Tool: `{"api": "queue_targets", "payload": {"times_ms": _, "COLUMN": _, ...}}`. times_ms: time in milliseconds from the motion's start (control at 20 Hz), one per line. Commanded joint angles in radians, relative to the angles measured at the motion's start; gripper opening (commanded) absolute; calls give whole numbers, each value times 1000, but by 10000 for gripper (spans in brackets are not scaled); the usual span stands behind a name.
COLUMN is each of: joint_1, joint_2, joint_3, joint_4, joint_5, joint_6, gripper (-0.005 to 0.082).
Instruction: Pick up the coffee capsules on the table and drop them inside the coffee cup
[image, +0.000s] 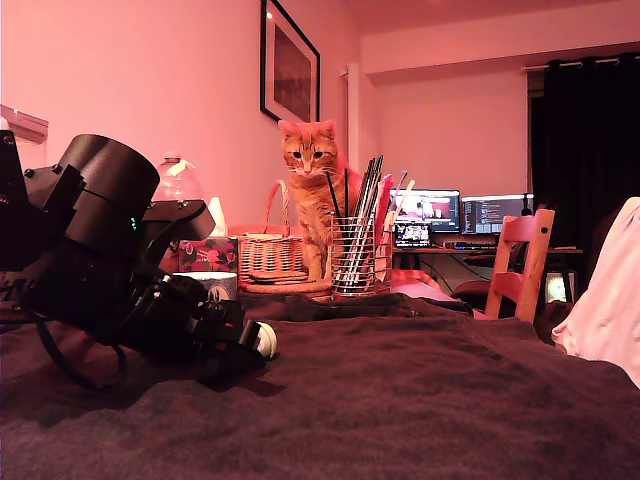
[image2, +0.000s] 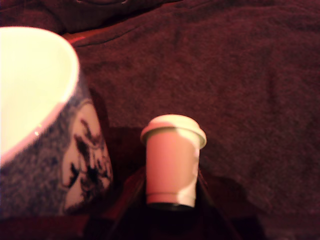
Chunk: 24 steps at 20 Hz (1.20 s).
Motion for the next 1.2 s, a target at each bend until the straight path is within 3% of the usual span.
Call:
{"api": "queue_targets", "payload": {"times_ms": 0, "joint_1": 3, "joint_2": -13, "joint_3": 3, "joint_4": -10, "joint_5": 2, "joint_6": 4, "gripper": 105}}
{"api": "queue_targets", "payload": {"times_ms": 500, "joint_1": 3, "joint_2": -194, "joint_3": 3, "joint_4": -171, "joint_5": 188, "joint_6": 8, "gripper": 35}}
{"api": "queue_targets", "payload": {"times_ms": 600, "joint_1": 3, "joint_2": -239, "joint_3": 3, "joint_4": -204, "joint_5": 205, "joint_6": 8, "gripper": 36}}
{"api": "queue_targets", "payload": {"times_ms": 900, "joint_1": 15, "joint_2": -375, "joint_3": 3, "joint_4": -255, "joint_5": 204, "joint_6": 9, "gripper": 36}}
{"api": "queue_targets", "payload": {"times_ms": 1150, "joint_1": 88, "joint_2": -449, "joint_3": 3, "joint_4": -309, "joint_5": 191, "joint_6": 9, "gripper": 36}}
